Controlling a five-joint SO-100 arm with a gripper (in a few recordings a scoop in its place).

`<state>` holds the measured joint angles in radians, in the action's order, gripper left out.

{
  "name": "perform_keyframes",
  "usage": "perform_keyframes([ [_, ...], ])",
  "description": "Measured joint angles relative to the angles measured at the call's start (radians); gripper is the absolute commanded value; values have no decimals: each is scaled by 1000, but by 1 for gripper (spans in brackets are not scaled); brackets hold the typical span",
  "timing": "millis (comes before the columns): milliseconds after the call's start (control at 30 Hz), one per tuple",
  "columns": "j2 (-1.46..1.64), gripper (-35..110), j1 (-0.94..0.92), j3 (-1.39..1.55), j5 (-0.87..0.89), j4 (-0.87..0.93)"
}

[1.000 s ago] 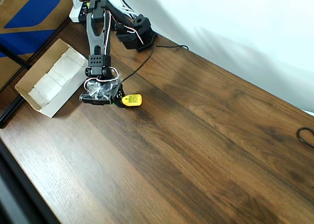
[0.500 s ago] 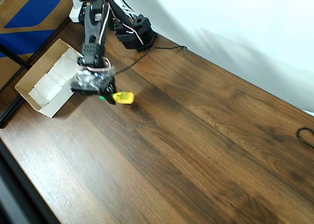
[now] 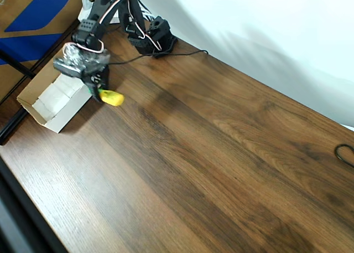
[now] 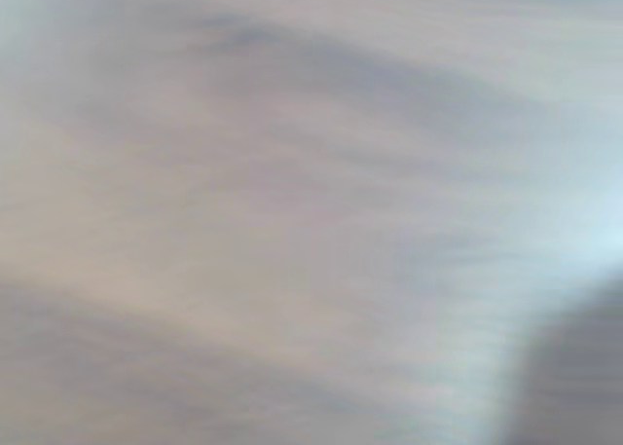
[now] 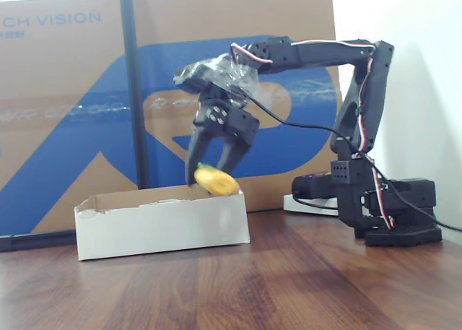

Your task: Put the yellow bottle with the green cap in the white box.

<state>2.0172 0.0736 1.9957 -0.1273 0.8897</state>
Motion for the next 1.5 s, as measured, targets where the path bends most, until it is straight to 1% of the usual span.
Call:
perform_keyframes([
  [167,46,0,-137,0,18,3],
  [333,57,0,-330,0,55,3],
  [467,46,0,-410,-38,57,5],
  [567,-41,0,-469,-130,57,-3],
  [800,-278,0,-528,-325,55,-3],
  [1133,-552,0,-732,-517,72,-3],
  [1367,-618,0,-834,-566,74,-3],
  [1400,-618,2,-838,-569,74,-3],
  [1467,-618,12,-834,-571,84,-3],
  [1500,-618,13,-830,-571,92,-3],
])
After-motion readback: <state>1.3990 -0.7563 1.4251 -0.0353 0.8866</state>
